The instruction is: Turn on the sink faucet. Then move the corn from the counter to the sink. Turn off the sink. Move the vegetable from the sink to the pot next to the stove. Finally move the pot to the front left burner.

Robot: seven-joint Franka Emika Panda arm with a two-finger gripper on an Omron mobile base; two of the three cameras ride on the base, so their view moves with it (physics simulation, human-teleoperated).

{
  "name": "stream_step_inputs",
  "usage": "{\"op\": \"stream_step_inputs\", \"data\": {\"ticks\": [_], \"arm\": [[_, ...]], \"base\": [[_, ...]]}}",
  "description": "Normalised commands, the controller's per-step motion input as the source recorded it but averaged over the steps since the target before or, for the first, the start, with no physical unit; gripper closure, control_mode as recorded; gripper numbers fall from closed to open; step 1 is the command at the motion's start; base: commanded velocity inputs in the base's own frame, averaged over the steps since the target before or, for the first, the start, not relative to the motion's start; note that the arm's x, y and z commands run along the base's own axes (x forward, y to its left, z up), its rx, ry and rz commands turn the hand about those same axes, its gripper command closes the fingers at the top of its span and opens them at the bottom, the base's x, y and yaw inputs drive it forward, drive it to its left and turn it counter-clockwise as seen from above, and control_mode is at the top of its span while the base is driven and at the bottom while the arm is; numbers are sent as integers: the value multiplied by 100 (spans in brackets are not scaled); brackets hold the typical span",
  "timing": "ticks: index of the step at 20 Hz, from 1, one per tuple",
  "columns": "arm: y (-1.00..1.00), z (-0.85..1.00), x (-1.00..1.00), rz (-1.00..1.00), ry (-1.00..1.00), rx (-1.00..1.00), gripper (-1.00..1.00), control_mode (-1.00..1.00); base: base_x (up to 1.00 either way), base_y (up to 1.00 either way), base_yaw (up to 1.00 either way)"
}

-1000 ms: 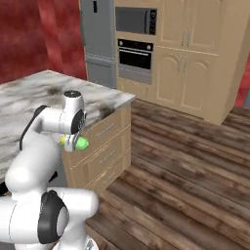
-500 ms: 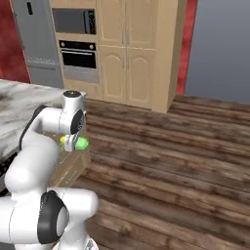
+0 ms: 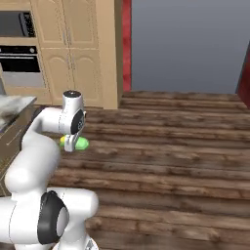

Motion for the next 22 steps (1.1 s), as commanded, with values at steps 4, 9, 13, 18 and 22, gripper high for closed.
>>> {"op": "stream_step_inputs", "data": {"ticks": [4, 9, 13, 18, 22], "arm": [[0, 0, 0, 0, 0, 0, 100, 100], [0, 0, 0, 0, 0, 0, 100, 100], [0, 0, 0, 0, 0, 0, 100, 100], [0, 0, 0, 0, 0, 0, 100, 100], [0, 0, 0, 0, 0, 0, 100, 100]], "base": [[0, -41, -45], [3, -39, -46], [3, -44, -46], [1, -44, -46], [2, -45, -46]]}}
